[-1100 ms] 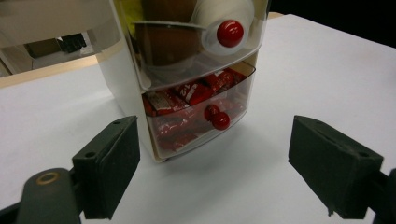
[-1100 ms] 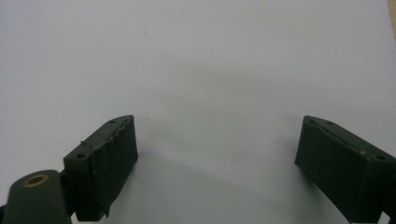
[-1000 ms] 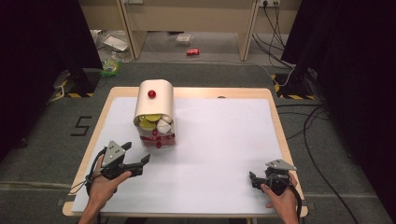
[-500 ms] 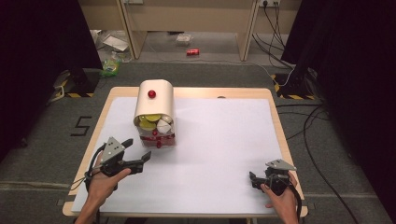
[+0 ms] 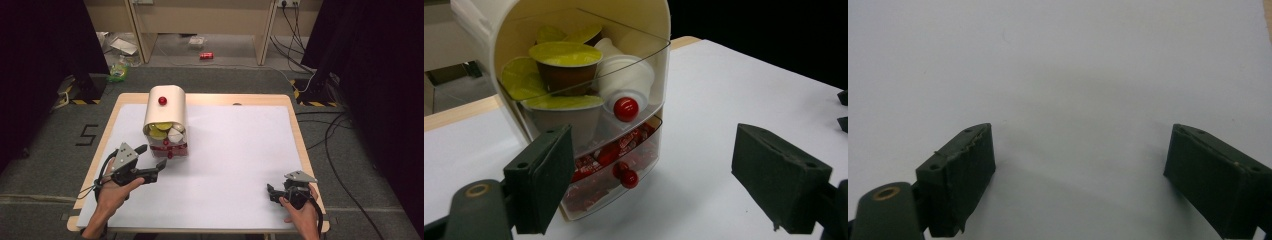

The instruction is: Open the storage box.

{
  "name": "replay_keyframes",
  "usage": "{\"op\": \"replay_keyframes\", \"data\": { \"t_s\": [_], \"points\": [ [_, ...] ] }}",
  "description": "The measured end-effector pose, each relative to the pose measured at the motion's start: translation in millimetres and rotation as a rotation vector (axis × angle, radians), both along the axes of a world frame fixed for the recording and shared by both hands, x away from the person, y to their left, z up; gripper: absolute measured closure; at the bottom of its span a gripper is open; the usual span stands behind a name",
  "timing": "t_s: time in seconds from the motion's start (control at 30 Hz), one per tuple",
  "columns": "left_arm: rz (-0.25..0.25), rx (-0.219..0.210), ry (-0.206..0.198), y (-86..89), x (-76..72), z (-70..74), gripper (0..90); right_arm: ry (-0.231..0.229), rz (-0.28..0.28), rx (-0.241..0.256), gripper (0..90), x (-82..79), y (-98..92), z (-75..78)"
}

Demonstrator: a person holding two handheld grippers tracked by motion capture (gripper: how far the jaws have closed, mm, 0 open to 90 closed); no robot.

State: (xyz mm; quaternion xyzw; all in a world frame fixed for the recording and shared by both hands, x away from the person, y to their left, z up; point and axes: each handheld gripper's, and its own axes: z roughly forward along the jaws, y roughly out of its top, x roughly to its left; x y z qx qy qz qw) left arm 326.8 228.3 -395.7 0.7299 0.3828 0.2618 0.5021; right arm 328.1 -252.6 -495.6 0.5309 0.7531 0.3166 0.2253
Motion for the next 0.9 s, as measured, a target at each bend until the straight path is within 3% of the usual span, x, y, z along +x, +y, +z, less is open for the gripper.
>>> {"op": "replay_keyframes", "data": {
  "t_s": [0.9],
  "points": [
    [0.023,-0.005,-0.058,-14.4,23.6,18.0,17.2,0.001,-0.001,0.003,12.9,0.1,0.0,0.0]
  ]
}}
